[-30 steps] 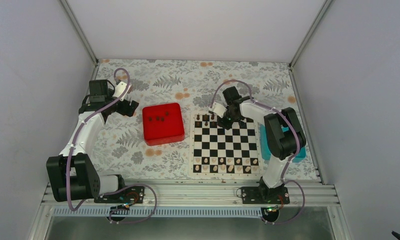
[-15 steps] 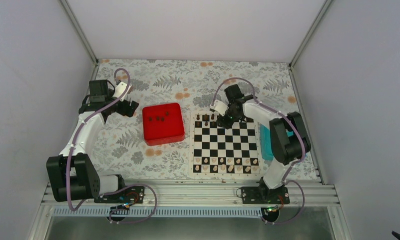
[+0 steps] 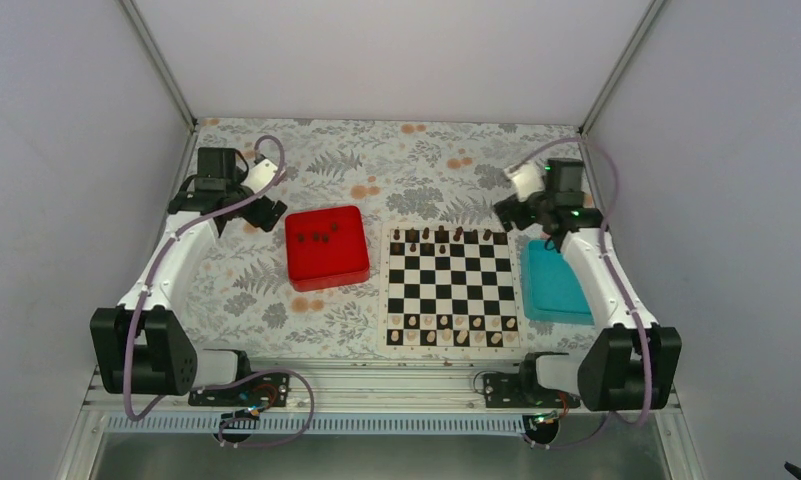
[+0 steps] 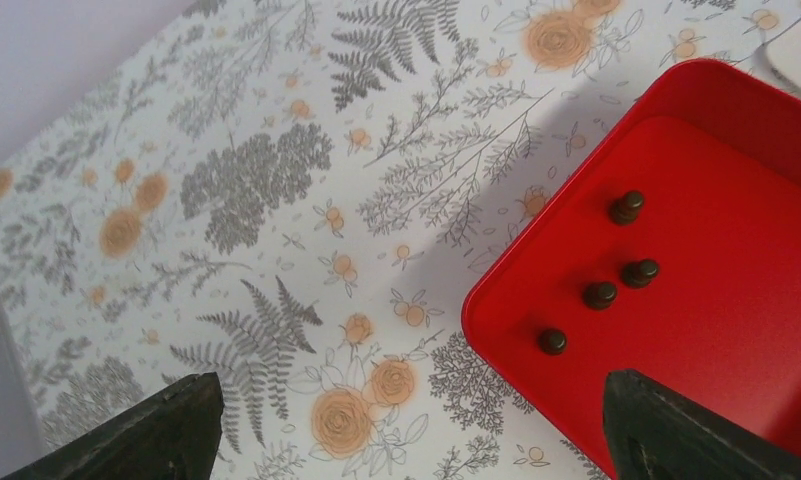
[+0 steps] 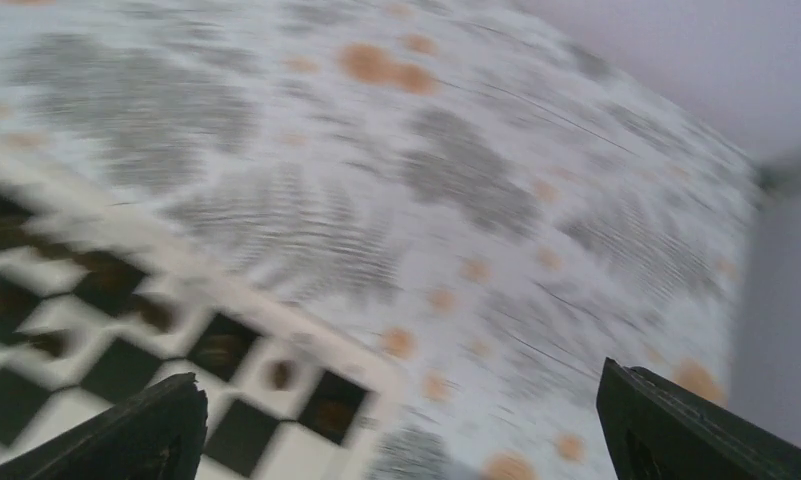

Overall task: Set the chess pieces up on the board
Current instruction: Pick up the chess piece from the storage box.

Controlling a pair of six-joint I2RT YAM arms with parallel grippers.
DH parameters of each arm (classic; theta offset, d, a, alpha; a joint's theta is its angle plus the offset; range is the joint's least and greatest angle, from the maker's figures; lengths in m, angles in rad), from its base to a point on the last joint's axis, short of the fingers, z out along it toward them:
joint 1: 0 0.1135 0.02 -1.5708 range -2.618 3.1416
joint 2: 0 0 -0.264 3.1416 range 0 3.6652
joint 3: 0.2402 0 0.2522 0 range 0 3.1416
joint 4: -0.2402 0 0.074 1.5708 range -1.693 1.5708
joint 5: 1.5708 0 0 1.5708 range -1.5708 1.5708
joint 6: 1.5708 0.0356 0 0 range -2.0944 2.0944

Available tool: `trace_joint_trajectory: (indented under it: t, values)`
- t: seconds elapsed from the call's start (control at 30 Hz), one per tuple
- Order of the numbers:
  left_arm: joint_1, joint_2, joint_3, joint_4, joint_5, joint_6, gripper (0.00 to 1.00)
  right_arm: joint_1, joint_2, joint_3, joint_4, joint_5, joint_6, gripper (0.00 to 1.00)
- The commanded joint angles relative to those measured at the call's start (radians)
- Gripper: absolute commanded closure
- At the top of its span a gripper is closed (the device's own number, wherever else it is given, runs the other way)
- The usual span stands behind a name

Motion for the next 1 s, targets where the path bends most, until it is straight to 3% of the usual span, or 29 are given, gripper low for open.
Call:
trace_joint_trajectory:
  t: [0.0, 0.13, 0.57, 0.77, 0.97]
  values:
    - [-0.027, 0.022, 0.089, -0.077, -0.020, 0.059, 0.06, -0.161, -0.009, -0.087, 0.258, 0.168, 0.132, 0.00]
    - [-0.072, 0.068, 0.126, -0.140, 0.007, 0.100, 0.07, -0.198, -0.022, -0.160, 0.371, 0.275, 0.154, 0.00]
    - [-0.255, 0.245, 0.197, -0.292, -0.070, 0.312, 0.16, -0.204, 0.019, -0.202, 0.361, 0.216, 0.117, 0.00]
    - [-0.255, 0.408, 0.239, -0.355, -0.145, 0.376, 0.36, -0.202, 0.028, -0.196, 0.332, 0.167, 0.102, 0.00]
    - [-0.255, 0.494, 0.259, -0.336, -0.178, 0.404, 0.38, -0.203, 0.046, -0.186, 0.306, 0.130, 0.100, 0.00]
